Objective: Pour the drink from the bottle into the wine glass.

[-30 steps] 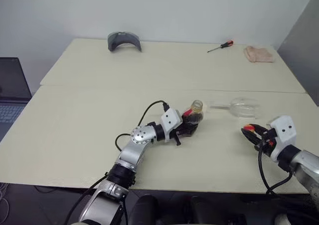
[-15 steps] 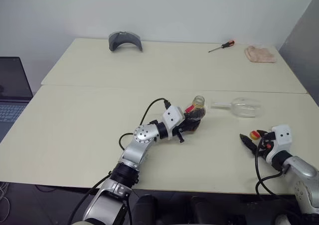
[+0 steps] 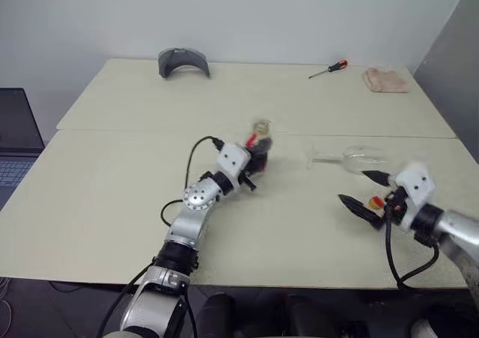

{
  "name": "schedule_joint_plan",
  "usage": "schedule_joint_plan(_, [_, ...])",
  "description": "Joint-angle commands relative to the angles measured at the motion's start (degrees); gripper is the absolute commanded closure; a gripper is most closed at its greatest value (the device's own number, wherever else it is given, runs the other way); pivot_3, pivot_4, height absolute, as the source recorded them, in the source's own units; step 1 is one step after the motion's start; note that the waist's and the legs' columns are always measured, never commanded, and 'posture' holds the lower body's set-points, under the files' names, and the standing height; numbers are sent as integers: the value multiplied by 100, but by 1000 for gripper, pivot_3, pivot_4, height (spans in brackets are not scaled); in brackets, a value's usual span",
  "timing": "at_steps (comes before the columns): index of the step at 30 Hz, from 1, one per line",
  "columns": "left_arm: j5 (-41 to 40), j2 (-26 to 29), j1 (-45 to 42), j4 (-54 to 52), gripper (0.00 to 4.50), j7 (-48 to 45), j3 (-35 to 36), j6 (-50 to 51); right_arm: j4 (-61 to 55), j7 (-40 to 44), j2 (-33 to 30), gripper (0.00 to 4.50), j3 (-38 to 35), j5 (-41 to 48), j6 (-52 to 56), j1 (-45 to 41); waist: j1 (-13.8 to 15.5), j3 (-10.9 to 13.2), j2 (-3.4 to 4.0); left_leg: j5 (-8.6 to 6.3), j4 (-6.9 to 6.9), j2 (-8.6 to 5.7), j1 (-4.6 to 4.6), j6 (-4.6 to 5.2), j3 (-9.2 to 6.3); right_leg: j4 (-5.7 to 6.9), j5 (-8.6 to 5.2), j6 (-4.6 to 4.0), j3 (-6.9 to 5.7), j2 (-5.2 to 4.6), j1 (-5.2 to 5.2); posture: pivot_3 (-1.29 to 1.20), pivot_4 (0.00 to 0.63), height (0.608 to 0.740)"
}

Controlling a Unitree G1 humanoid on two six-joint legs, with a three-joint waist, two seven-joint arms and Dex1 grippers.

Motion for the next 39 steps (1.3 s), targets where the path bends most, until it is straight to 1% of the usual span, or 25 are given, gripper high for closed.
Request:
schedule_joint_plan(1, [-15,116,-275,328,3636,626,519,-294,-219,4,341,0,714,203,319,-977,8,2,-3,0,0,0,-2,0,3,1,1,-2,3,0,-5,0,150,740])
schedule_joint_plan(4, [-66,303,-474,899,3636,1002,903,-468,257,11,846,0,1516,-193,239,-1694,16,4,-8,0,3,-3,-5,-1,-1,0,1,-1,-1,-4,-5,0,150,740])
schedule_joint_plan(6, [-73,373,-589,1185,3636,1117,1025,-576,467,41,1016,0,1792,-404,153,-1902,50,4,-9,1,3,-4,-5,-1,0,-1,2,-1,-3,-9,-4,0,150,740])
schedule_joint_plan(11, [-146,579,-1062,2209,3637,1399,1378,-841,1082,23,1690,0,2424,-863,-89,-2513,69,5,-10,1,10,-12,-9,-1,6,0,5,2,-3,-23,-7,0,150,740])
schedule_joint_plan(14, [-126,590,-1252,2652,3639,1398,1422,-1043,1293,101,1906,0,2556,-1023,-195,-2695,78,4,-11,1,12,-13,-10,-1,3,0,5,3,-6,-23,-7,0,150,740])
schedule_joint_plan(20, [-157,510,-1472,3294,3654,1448,1475,-1303,1400,259,2060,0,2602,-1170,-254,-2792,71,3,-12,1,10,-14,-12,-2,6,2,6,2,-6,-27,-10,0,150,740])
schedule_joint_plan(25, [-186,466,-1490,3566,3654,1498,1483,-1382,1315,359,2066,0,2554,-1218,-172,-2761,66,3,-12,1,10,-14,-9,-2,4,5,6,2,-8,-26,-9,0,150,740])
schedule_joint_plan(30, [-290,432,-1424,3607,3654,1468,1549,-1424,1231,371,2088,0,2532,-1203,-99,-2758,56,3,-12,1,10,-13,-8,-2,4,5,6,2,-7,-26,-9,0,150,740])
schedule_joint_plan(31, [-307,423,-1407,3582,2933,1429,1554,-1430,1224,368,2103,0,2527,-1197,-85,-2767,55,3,-12,1,10,-13,-8,-2,4,5,6,2,-7,-27,-9,0,150,740])
schedule_joint_plan(32, [-324,412,-1388,3545,2652,1396,1556,-1438,1220,368,2118,0,2522,-1191,-73,-2776,55,3,-12,1,10,-13,-8,-2,4,5,6,2,-7,-27,-9,0,150,740])
schedule_joint_plan(36, [-357,375,-1305,3350,1273,1344,1546,-1442,1203,390,2147,0,2513,-1184,-63,-2788,49,3,-12,1,10,-13,-8,-2,5,5,6,2,-7,-26,-9,0,150,740])
schedule_joint_plan(39, [-369,347,-1245,3198,321,1289,1547,-1420,1205,405,2160,0,2505,-1181,-64,-2803,48,3,-12,1,9,-13,-8,-2,5,4,6,2,-7,-27,-9,0,150,740])
